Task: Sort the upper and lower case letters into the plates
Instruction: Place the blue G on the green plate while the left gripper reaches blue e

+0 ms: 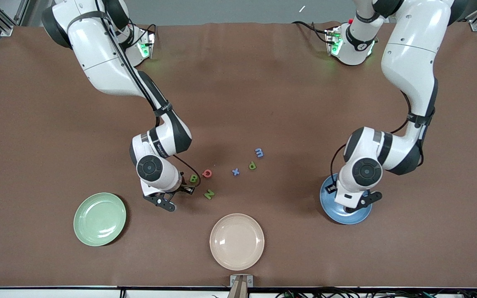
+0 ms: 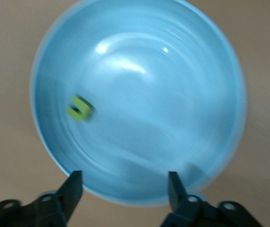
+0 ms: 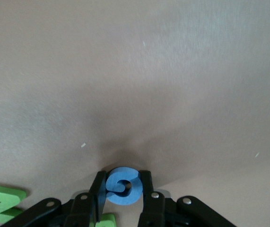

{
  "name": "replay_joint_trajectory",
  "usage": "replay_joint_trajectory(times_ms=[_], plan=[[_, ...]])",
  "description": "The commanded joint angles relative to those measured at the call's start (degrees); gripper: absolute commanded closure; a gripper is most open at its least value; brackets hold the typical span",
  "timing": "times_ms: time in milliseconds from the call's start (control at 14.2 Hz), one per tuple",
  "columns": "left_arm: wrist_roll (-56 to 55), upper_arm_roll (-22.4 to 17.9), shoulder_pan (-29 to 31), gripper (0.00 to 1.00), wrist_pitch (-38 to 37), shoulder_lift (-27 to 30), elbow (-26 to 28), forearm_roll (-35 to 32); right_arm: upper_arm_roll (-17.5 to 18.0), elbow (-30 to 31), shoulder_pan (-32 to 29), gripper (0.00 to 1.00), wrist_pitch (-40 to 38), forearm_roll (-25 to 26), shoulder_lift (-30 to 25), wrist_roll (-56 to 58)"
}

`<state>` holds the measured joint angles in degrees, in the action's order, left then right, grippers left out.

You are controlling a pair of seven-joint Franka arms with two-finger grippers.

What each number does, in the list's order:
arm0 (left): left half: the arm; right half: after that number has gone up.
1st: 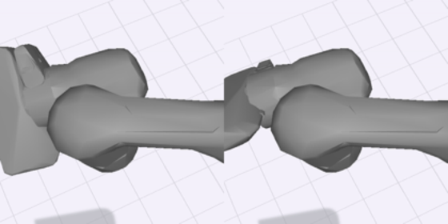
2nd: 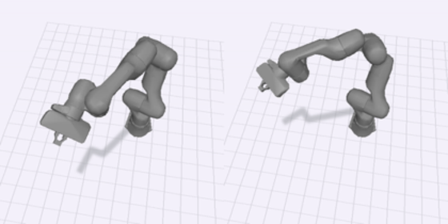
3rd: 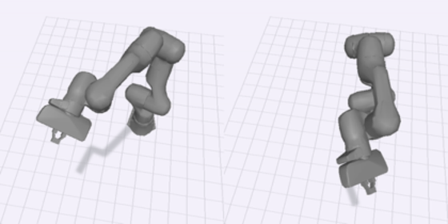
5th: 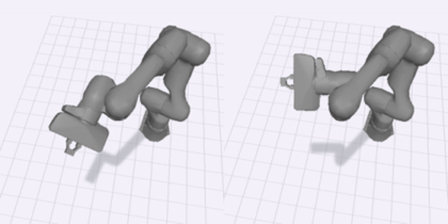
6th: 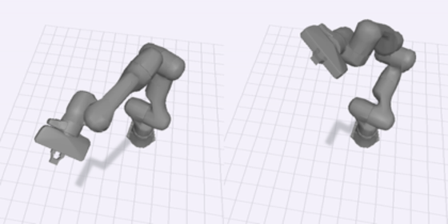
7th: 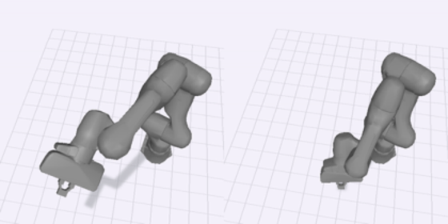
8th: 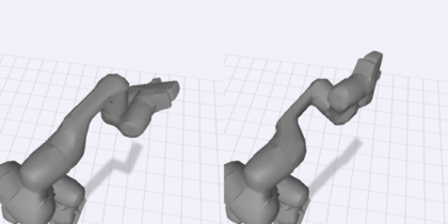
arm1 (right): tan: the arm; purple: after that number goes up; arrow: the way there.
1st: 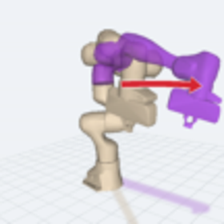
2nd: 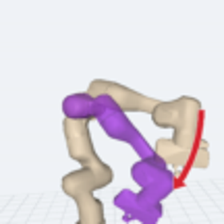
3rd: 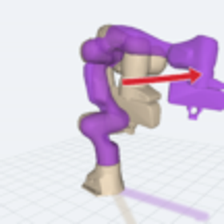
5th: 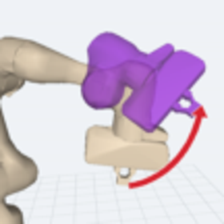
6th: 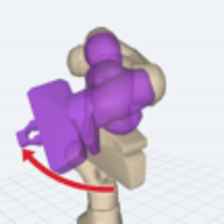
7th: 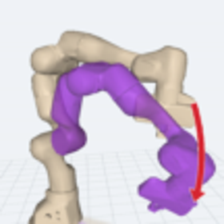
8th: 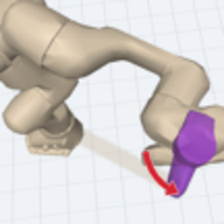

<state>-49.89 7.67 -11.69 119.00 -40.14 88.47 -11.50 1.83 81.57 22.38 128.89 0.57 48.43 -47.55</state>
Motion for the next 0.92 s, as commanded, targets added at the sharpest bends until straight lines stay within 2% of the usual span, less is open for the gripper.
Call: replay_joint_trajectory(times_ms=[0,141,282,493,634,775,845], plan=[[-7.13,5.49,-1.14,0.0,-1.06,1.73,2.31,0.69,-0.33,-3.42,-0.49,0.97,-4.41,7.13,-1.58,3.33],[-11.78,9.19,-2.36,0.0,2.18,1.64,4.24,0.68,-0.6,-6.58,-0.93,0.97,-9.34,13.28,-1.59,6.84],[-18.28,9.73,-5.95,0.0,6.66,1.55,6.35,0.68,-2.08,-8.79,-2.59,0.97,-12.95,17.6,-1.59,12.36],[-25.68,9.73,-11.24,0.03,14.74,0.51,8.99,0.51,-3.06,-8.88,-9.08,0.96,-13.05,17.89,-1.5,26.51],[-29.03,9.65,-14.14,0.06,18.27,-0.03,10.23,0.25,-2.88,-8.88,-13.22,0.96,-12.44,17.71,-1.06,32.06],[-29.56,9.65,-14.94,0.11,18.63,-0.73,10.05,0.16,-2.71,-8.71,-16.21,0.91,-10.69,17.36,-0.8,36.29],[-29.65,9.65,-15.2,0.13,18.63,-1.25,10.14,0.07,-2.62,-8.36,-17.09,0.84,-8.68,17.1,-0.62,36.65]])
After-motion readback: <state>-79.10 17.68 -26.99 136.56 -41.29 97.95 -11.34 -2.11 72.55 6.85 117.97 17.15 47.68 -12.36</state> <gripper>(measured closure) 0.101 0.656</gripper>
